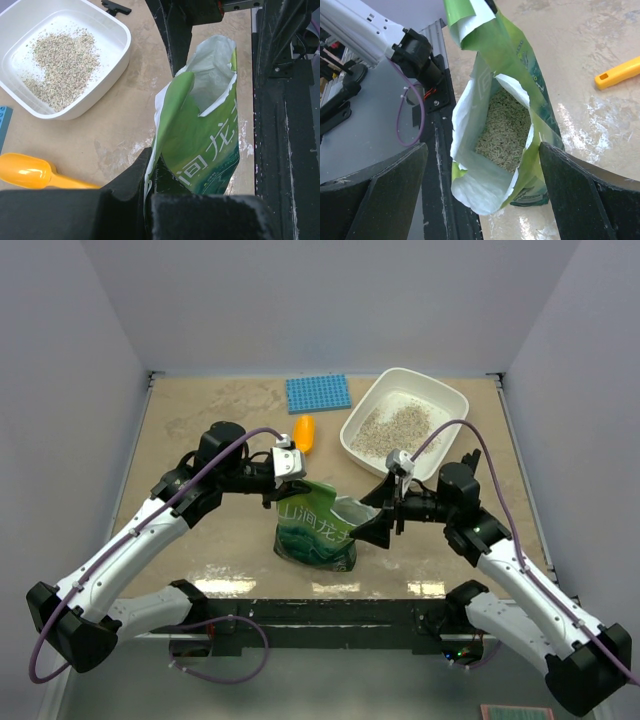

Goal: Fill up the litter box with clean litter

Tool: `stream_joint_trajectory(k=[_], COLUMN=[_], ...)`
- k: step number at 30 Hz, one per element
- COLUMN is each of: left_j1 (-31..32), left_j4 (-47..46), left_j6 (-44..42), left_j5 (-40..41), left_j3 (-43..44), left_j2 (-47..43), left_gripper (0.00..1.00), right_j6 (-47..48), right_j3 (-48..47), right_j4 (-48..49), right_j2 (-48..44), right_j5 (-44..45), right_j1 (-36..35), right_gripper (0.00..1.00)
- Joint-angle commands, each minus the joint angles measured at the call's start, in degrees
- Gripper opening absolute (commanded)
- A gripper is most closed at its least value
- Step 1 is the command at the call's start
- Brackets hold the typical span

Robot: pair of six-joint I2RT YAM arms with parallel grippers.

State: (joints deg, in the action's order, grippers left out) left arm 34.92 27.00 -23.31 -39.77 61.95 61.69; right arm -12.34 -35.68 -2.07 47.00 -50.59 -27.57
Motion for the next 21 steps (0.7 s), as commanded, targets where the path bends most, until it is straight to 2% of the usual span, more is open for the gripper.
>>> stream_joint_trajectory(k=[1, 6, 10, 13, 14, 21], left_j1=[-0.38, -0.38, -0.38, -0.38, -0.38, -0.38], left_j4=[-7.14, -7.23, -6.88, -6.44, -6.44, -6.26], left_j6=[0.55, 0.55, 0.20, -0.24, -0.24, -0.33], left_j5=[0.92, 1.27, 1.71, 2.76, 2.94, 3.91], left_j3=[0.54, 0.62, 0.71, 0.71, 0.63, 0.01], left_j2=[-1.66, -1.40, -1.48, -1.75, -2.01, -2.54], left_gripper=[0.00, 0.00, 0.00, 0.00, 0.00, 0.00], right_j6=[0.03, -0.14, 0.73, 0.74, 0.48, -2.43], right_j3=[0.00, 0.09, -0.53, -1.23, -1.15, 0.52], right_j4=[3.19, 4.88, 3.48, 0.94, 0.40, 0.22], right_j2=[0.89, 3.26, 5.38, 5.91, 5.82, 1.96], right_j5=[2.77, 6.19, 12.61, 18.14, 20.33, 23.08], right_j1=[-3.18, -6.17, -7.85, -7.85, -7.85, -7.85], right_gripper=[0.98, 0.98, 0.96, 0.89, 0.84, 0.65])
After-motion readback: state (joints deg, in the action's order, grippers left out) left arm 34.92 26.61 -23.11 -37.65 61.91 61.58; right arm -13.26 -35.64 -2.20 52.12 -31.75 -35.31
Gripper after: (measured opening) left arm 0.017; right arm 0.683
